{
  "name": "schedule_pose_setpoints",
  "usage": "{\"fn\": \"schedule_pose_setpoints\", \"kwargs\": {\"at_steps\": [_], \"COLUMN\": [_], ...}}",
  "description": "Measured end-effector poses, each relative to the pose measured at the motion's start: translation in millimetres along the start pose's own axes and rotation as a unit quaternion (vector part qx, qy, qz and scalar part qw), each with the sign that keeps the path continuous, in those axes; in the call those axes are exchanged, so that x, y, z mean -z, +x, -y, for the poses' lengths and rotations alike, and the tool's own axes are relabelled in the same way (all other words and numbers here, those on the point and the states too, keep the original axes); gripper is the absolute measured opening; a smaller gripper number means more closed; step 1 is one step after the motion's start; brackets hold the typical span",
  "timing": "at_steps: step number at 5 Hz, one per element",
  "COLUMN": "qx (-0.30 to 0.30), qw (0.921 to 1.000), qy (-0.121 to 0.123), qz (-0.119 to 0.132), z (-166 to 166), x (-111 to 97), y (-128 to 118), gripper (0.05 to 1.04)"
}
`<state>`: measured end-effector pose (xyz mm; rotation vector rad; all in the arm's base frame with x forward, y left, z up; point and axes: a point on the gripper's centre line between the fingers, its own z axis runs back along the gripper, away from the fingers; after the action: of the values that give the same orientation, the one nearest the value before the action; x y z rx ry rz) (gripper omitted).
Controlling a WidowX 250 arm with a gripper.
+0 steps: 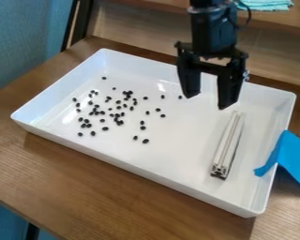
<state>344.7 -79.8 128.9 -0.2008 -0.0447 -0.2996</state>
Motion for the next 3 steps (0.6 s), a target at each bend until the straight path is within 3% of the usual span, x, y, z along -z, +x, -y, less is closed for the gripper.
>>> {"fn": "schedule_pose_setpoints", "kwargs": {"at_steps": [2,3], "qx": [-0.001,-0.005], "qw": [0.9987,0.9986], "qy": [0.048,0.053], "qz": [-0.017,-0.002], "z": [9,18], "x": [22,30], "y": [-9,-6], "gripper": [1.000,1.000]}}
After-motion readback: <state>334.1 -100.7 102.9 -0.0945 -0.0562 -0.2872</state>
